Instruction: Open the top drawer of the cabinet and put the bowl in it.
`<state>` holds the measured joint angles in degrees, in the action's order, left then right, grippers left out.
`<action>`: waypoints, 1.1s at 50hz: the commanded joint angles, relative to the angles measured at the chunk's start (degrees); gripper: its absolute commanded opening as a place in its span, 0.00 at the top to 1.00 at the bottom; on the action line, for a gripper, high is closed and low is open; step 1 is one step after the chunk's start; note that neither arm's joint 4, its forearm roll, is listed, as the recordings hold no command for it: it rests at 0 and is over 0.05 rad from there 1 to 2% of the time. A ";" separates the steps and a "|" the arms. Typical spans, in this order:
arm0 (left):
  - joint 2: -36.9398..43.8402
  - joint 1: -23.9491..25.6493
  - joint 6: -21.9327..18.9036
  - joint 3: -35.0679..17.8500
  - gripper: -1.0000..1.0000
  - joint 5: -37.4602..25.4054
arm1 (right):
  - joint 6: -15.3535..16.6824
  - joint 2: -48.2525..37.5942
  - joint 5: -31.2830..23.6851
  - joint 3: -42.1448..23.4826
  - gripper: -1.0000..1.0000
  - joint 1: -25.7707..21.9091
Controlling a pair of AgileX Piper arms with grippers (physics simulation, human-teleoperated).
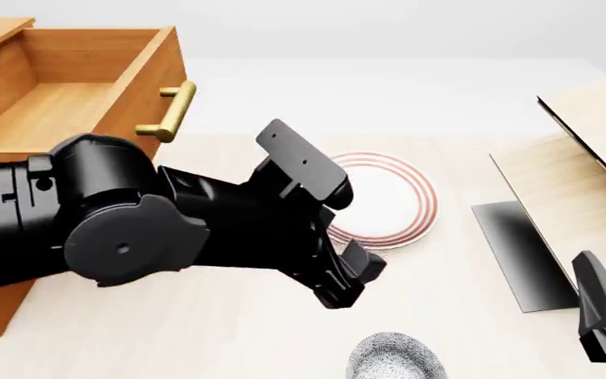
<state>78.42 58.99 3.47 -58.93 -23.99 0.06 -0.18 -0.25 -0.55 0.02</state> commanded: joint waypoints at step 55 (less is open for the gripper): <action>12.14 3.79 9.21 7.02 0.00 13.49 | 0.00 0.01 0.06 0.11 0.00 -0.01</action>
<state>88.36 61.94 11.77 -51.91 -12.21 0.06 -0.18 -0.25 -0.55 0.02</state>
